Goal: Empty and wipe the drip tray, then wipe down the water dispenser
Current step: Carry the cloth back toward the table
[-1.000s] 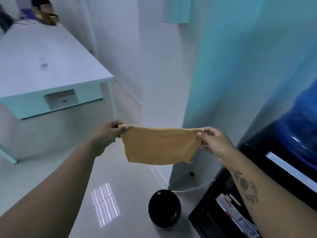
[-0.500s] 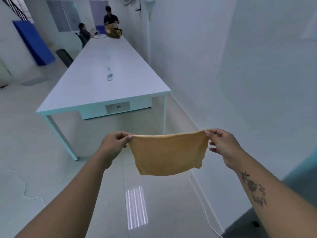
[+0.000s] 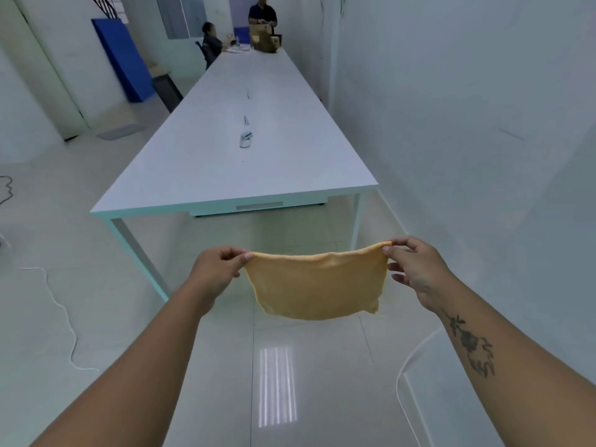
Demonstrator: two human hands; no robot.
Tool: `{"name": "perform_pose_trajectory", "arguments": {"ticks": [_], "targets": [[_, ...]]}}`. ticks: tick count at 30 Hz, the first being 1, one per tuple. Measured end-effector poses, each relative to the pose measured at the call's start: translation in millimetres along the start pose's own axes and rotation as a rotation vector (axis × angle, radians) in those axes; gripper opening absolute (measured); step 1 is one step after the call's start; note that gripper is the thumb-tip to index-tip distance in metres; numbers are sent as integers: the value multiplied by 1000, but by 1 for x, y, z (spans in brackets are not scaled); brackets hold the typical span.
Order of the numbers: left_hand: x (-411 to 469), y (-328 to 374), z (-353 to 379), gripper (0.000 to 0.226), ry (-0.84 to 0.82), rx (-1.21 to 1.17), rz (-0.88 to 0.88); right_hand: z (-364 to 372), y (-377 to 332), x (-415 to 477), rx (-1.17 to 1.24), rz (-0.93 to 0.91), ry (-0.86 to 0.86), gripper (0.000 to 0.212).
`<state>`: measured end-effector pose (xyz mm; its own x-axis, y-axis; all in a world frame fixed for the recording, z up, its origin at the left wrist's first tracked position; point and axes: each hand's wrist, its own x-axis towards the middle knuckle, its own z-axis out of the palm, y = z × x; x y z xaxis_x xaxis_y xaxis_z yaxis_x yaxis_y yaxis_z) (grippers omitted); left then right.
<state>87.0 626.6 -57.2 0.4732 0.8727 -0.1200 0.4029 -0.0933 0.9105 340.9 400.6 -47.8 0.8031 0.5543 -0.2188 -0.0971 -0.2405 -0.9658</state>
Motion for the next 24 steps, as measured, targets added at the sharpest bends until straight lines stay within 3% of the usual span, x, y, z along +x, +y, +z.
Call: {"name": "perform_pose_trajectory", "arguments": {"ticks": [13, 19, 24], "targets": [[234, -5, 6, 10, 36, 39, -89, 96, -36, 240, -83, 48, -108, 4], [381, 15, -20, 11, -21, 128, -69, 163, -81, 364, -147, 93, -130, 3], [483, 50, -40, 7, 27, 147, 19, 211, -128, 448, -115, 38, -125, 6]]}}
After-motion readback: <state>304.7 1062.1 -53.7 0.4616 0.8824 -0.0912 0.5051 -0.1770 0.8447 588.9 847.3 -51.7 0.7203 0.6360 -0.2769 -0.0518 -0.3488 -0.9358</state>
